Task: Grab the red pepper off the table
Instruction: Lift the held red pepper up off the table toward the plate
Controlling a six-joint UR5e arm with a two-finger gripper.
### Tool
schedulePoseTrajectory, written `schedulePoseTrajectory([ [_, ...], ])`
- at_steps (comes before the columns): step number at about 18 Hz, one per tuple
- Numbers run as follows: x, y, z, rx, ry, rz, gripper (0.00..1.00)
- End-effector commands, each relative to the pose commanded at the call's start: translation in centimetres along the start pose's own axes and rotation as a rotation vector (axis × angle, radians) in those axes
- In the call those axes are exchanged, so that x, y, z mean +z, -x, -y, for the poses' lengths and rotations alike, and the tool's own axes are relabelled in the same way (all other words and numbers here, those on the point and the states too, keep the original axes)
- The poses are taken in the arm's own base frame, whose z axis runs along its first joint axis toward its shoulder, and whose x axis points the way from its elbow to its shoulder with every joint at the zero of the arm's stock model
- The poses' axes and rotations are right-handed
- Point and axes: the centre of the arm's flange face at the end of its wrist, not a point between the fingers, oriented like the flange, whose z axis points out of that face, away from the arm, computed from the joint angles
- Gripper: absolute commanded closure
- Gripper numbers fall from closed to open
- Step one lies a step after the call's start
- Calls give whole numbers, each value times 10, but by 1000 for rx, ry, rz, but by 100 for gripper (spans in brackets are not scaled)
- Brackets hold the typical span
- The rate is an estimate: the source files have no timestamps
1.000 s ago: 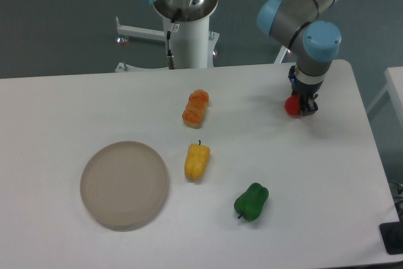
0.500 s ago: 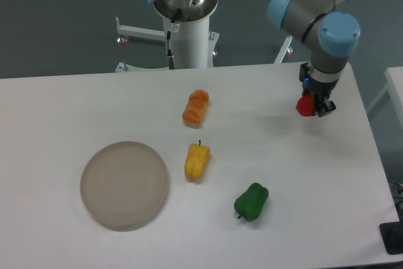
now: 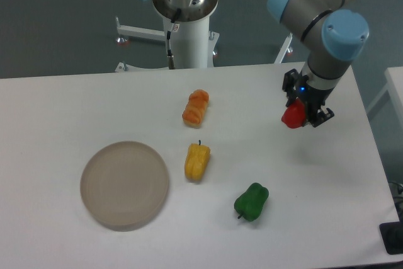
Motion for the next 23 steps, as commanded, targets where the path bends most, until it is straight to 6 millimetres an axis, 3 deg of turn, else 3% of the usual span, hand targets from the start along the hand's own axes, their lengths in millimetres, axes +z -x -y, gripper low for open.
schedulePoseTrajectory([
  [4,0,11,17,-45,-2,15,71],
  [23,7,10,26,-14,71,16,72],
])
